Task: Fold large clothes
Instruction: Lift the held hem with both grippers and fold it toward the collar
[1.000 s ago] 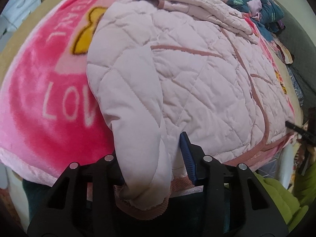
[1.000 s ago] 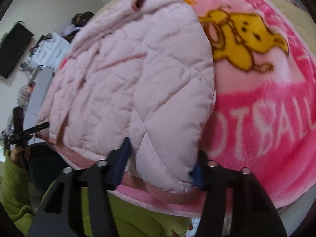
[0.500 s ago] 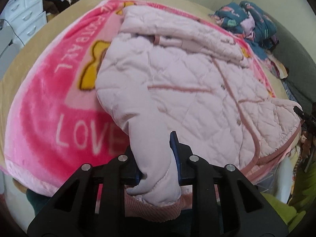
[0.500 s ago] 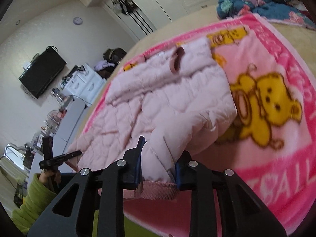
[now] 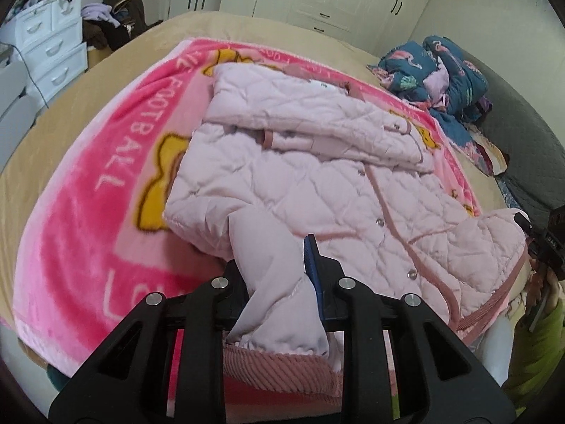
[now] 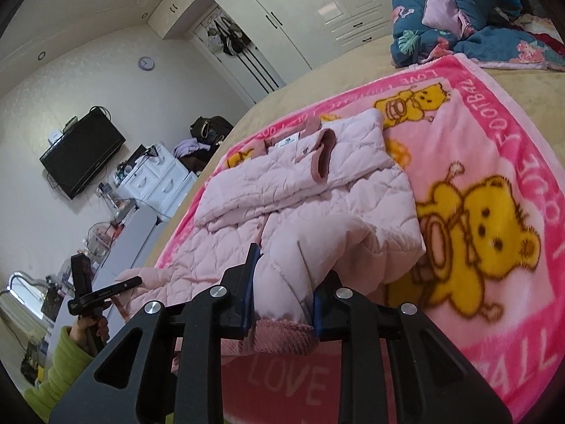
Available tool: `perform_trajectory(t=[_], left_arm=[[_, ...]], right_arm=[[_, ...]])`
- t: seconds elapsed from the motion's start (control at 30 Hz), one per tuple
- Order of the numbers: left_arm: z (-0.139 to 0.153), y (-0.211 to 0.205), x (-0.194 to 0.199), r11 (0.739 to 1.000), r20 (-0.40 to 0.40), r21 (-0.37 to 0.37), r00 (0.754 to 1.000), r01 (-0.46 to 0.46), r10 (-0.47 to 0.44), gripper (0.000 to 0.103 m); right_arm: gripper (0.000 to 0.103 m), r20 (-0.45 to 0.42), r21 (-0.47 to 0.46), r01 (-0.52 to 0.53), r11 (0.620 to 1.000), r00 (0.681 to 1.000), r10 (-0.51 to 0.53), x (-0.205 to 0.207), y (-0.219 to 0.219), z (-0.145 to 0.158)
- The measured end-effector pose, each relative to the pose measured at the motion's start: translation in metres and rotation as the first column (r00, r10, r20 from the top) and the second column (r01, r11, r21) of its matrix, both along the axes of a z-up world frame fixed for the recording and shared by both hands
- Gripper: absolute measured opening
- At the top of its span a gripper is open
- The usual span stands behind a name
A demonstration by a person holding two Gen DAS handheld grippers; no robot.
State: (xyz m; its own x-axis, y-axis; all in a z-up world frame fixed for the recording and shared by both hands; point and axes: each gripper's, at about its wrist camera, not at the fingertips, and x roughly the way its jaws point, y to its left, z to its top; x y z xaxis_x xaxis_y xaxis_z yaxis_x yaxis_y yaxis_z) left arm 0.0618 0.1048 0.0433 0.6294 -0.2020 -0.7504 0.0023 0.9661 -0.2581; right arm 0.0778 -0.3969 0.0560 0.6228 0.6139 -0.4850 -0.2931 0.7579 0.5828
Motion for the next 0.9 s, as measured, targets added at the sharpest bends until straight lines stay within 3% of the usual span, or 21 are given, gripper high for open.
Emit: perform_trajectory(t=[0.3,0.9], left_arm=[[0.023,0.001,0.025,1.000,0.072,0.010,0.997,-0.019,0.019,0.017],[0.040,0.011,0.076,1.000,0.138,-0.014,0.990,-0.023,0.025,0.017]], right_arm=[[0.023,0.032,0.018,0.038,0.999,0.999,-0.039,0.026,0.004,0.012],[0.023,0.077,0.015,0.107,0.994,0.991,-0.108,0.080,0.013,0.032]])
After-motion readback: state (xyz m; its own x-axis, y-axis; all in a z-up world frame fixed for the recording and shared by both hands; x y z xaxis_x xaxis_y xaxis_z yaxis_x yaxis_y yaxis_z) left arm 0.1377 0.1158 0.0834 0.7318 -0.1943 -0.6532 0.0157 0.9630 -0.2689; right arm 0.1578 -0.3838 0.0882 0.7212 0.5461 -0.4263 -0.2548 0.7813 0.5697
